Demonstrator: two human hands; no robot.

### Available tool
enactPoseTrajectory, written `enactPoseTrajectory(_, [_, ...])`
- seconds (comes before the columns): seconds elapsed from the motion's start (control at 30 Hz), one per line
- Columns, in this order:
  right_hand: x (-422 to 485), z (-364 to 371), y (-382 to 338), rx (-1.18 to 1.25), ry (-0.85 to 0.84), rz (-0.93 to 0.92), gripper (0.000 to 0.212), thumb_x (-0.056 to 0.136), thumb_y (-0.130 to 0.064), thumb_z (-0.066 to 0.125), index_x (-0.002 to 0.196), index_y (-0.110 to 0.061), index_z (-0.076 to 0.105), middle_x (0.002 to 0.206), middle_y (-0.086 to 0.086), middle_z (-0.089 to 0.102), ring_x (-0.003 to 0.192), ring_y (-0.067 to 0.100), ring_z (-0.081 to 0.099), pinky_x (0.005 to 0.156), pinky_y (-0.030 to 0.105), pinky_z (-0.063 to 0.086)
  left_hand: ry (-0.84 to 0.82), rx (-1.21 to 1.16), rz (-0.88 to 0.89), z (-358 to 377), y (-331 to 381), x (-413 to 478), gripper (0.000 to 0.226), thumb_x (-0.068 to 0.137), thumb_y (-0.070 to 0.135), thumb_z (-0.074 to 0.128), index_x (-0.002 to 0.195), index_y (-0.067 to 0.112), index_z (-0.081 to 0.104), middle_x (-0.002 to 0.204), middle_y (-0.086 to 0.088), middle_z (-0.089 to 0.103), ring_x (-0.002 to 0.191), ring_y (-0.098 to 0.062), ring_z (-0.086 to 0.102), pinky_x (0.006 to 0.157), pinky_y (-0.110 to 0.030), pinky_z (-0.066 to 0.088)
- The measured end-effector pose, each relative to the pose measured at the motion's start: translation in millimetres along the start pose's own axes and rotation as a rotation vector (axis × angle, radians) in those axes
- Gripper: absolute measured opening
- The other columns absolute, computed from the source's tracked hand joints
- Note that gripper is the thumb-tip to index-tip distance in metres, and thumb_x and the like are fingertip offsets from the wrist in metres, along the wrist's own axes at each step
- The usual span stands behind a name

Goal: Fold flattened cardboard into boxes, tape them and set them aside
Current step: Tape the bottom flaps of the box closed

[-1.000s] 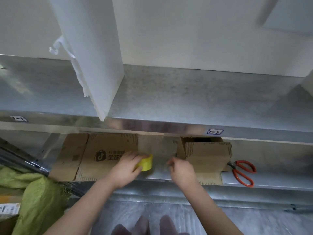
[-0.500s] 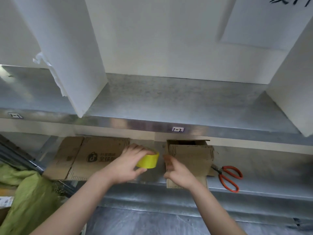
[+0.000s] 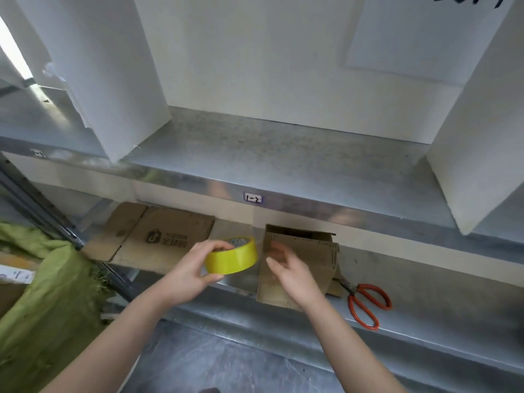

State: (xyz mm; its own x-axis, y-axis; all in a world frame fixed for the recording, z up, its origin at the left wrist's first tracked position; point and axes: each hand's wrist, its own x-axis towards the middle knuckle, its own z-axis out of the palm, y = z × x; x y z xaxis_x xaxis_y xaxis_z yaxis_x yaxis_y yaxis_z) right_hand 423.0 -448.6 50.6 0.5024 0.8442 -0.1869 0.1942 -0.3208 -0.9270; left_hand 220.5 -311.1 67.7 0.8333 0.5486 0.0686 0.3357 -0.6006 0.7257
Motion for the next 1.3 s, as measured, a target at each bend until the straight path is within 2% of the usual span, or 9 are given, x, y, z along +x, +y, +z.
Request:
enactPoseTrajectory(0.13, [2,3,7,0.047,-0.058,0.051,0.041,0.096,-0.035,0.057,0.134,-0.021,0.053,0.115,-0.006,0.061,0.114,0.013,0.059,0.098,0.04,0.051,-0.016,-0.001,-0.033,3,6,-10,0.058,0.079,0.008,0.074,0.12,0.038,0.049,0.122,0.033,0.044,0.122,0.002,0.039,0.099,-0.011,0.029])
enactPoseTrajectory(0.27, [5,14,5,0.232,-0.113,0.103,0.022,0.096,-0.027,0.058,0.117,-0.02,0.059,0.116,0.003,0.063,0.11,0.014,0.06,0.074,0.026,0.057,-0.037,0.001,-0.001,-2,12,-12,0.064,0.079,0.01,0.074,0.121,0.049,0.045,0.123,0.035,0.043,0.123,0.003,0.038,0.099,-0.008,0.027])
enactPoseTrajectory(0.37, [4,18,4,0.31,-0.045,0.089,0.003,0.094,-0.018,0.062,0.097,-0.018,0.061,0.099,0.007,0.064,0.09,0.014,0.063,0.064,0.021,0.053,-0.043,0.0,0.013,-7,15,-10,0.064,0.078,0.009,0.074,0.12,0.049,0.046,0.121,0.035,0.044,0.123,0.003,0.039,0.098,-0.007,0.027])
enactPoseTrajectory(0.53, [5,19,-1,0.341,0.022,0.063,0.012,0.095,-0.012,0.059,0.084,-0.013,0.057,0.071,0.002,0.055,0.047,-0.001,0.048,0.05,0.014,0.042,-0.064,0.005,0.029,-13,18,-3,0.057,0.078,0.008,0.074,0.12,0.039,0.05,0.119,0.035,0.044,0.122,0.002,0.04,0.096,-0.006,0.027])
enactPoseTrajectory(0.67, [3,17,-2,0.307,0.063,0.054,0.012,0.098,-0.012,0.054,0.087,-0.016,0.054,0.08,0.0,0.058,0.066,0.008,0.055,0.054,0.014,0.046,-0.092,0.007,0.068,-13,17,6,0.057,0.078,0.01,0.074,0.122,0.037,0.05,0.121,0.029,0.048,0.122,0.001,0.04,0.098,-0.008,0.028])
enactPoseTrajectory(0.87, [8,11,3,0.224,0.247,0.037,0.016,0.101,-0.009,0.042,0.091,-0.02,0.046,0.078,-0.002,0.056,0.067,0.01,0.054,0.064,0.023,0.048,-0.116,0.016,0.073,-6,8,14,0.055,0.079,0.016,0.073,0.121,0.04,0.048,0.124,0.023,0.048,0.121,0.003,0.037,0.098,-0.009,0.028])
enactPoseTrajectory(1.03, [7,3,11,0.283,0.108,0.076,0.005,0.1,-0.015,0.05,0.098,-0.02,0.05,0.092,0.0,0.059,0.084,0.01,0.06,0.067,0.027,0.055,-0.141,0.008,0.073,-6,2,13,0.056,0.078,0.013,0.074,0.121,0.039,0.05,0.125,0.021,0.049,0.122,0.003,0.038,0.102,-0.013,0.029])
enactPoseTrajectory(1.13, [5,9,14,0.309,0.019,0.071,0.021,0.097,-0.022,0.056,0.118,-0.017,0.056,0.109,-0.004,0.063,0.097,0.008,0.062,0.069,0.025,0.055,-0.145,0.006,0.099,-3,7,16,0.062,0.078,0.015,0.074,0.12,0.051,0.046,0.126,0.022,0.049,0.123,0.004,0.038,0.1,-0.009,0.027])
enactPoseTrajectory(1.3, [3,14,12,0.457,0.14,0.035,0.012,0.092,-0.018,0.065,0.104,-0.016,0.066,0.095,0.003,0.07,0.069,0.005,0.063,0.057,0.02,0.048,-0.134,0.002,0.103,-2,11,20,0.067,0.078,0.015,0.075,0.119,0.057,0.043,0.124,0.026,0.048,0.124,0.003,0.038,0.098,-0.005,0.026])
